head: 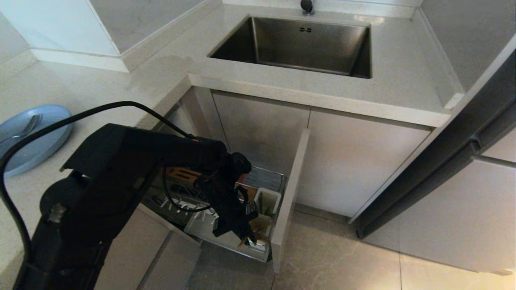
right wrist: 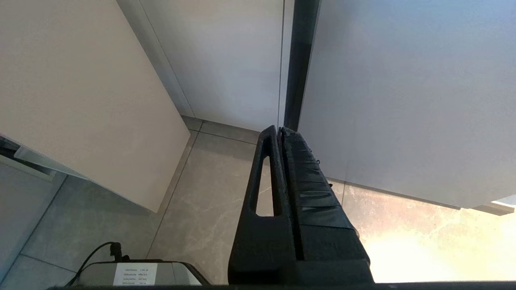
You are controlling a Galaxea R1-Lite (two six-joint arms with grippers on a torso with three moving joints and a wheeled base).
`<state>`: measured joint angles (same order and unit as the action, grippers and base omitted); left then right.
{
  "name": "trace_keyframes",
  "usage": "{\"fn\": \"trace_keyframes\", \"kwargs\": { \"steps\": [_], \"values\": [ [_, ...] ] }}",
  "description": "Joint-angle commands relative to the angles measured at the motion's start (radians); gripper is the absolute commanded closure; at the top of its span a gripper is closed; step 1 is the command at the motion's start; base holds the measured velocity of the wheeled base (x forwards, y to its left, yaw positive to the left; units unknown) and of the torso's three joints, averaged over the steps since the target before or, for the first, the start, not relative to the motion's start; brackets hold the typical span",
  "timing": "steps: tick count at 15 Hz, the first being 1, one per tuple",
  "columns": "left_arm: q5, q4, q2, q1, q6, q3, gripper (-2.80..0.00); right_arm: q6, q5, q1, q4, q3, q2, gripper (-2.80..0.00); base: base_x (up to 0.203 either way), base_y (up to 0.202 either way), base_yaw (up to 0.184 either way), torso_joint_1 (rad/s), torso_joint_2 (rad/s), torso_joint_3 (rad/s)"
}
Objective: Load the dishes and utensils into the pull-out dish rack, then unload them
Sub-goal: Pick up the chopsticks and place it in the cupboard
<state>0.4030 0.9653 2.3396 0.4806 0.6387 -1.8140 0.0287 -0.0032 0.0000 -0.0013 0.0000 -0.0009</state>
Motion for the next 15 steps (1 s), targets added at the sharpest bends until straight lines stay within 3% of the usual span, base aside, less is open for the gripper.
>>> {"fn": "trace_keyframes", "kwargs": {
  "steps": [1,7,8,9,15],
  "values": [
    [0.002,0.007,0.004,0.001,0.004,-0.001,0.0,0.0,0.0,0.0,0.0,0.0,-0.001,0.0,0.0,0.0,0.0,0.0,0.0,0.0],
    [0.002,0.012,0.001,0.001,0.019,-0.001,0.0,0.0,0.0,0.0,0.0,0.0,-0.001,0.0,0.0,0.0,0.0,0.0,0.0,0.0],
    [0.002,0.012,0.001,0.001,0.021,-0.001,-2.12,0.0,0.0,0.0,0.0,0.0,-0.001,0.0,0.0,0.0,0.0,0.0,0.0,0.0],
    [0.002,0.01,0.001,0.001,0.021,-0.003,-2.8,0.0,0.0,0.0,0.0,0.0,-0.001,0.0,0.0,0.0,0.0,0.0,0.0,0.0],
    [0.002,0.013,-0.007,0.001,0.024,-0.002,-2.8,0.0,0.0,0.0,0.0,0.0,-0.001,0.0,0.0,0.0,0.0,0.0,0.0,0.0]
  ]
}}
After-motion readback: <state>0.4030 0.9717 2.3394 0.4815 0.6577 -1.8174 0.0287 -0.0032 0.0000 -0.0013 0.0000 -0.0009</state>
